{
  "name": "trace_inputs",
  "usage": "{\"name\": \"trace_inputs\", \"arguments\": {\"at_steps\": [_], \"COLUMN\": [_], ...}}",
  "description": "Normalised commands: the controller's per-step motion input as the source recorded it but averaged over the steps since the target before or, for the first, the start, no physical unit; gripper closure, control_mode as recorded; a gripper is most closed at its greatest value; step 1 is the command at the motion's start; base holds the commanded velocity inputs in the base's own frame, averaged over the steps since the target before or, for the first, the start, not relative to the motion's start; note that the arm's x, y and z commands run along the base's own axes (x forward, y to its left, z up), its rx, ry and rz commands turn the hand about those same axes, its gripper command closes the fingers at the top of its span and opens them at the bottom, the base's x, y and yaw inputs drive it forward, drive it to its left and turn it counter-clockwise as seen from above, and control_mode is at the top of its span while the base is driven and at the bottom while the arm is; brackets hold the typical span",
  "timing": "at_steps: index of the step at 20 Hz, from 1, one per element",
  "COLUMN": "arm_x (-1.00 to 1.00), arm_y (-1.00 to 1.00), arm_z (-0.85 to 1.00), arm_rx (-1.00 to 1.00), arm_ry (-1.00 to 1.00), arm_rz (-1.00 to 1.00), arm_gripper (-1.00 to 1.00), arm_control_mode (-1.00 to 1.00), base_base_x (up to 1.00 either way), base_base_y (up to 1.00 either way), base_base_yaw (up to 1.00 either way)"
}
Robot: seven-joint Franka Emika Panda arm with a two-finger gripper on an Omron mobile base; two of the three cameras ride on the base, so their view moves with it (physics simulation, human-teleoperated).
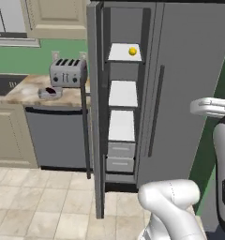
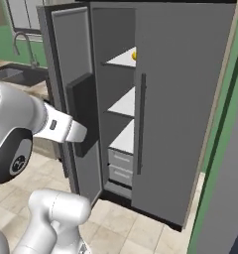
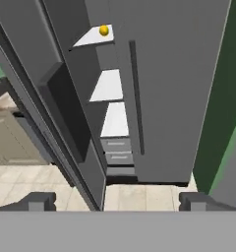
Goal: Take the eggplant and lemon out of the freezer and place them in the tupperware container on the counter. Then put the tupperware containing the vegetables back in the freezer.
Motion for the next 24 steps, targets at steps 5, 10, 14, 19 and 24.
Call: {"name": "trace_inputs", "arguments": {"at_steps": [5, 10, 14, 19, 24], "arm_x": [0.0, 0.0, 0.0, 0.0, 0.0], "arm_y": [0.0, 0.0, 0.0, 0.0, 0.0], "arm_z": [0.0, 0.0, 0.0, 0.0, 0.0], "arm_rx": [0.0, 0.0, 0.0, 0.0, 0.0], "arm_ry": [0.0, 0.0, 0.0, 0.0, 0.0], "arm_rz": [0.0, 0.0, 0.0, 0.0, 0.0], "arm_gripper": [-1.0, -1.0, -1.0, -1.0, -1.0], "arm_control_mode": [1.0, 1.0, 1.0, 1.0, 1.0], "base_base_x": [0.59, 0.3, 0.16, 0.37, 0.35], "base_base_y": [-0.09, -0.07, -0.18, 0.0, -0.01], "base_base_yaw": [0.28, 0.08, 0.0, -0.06, -0.16]}}
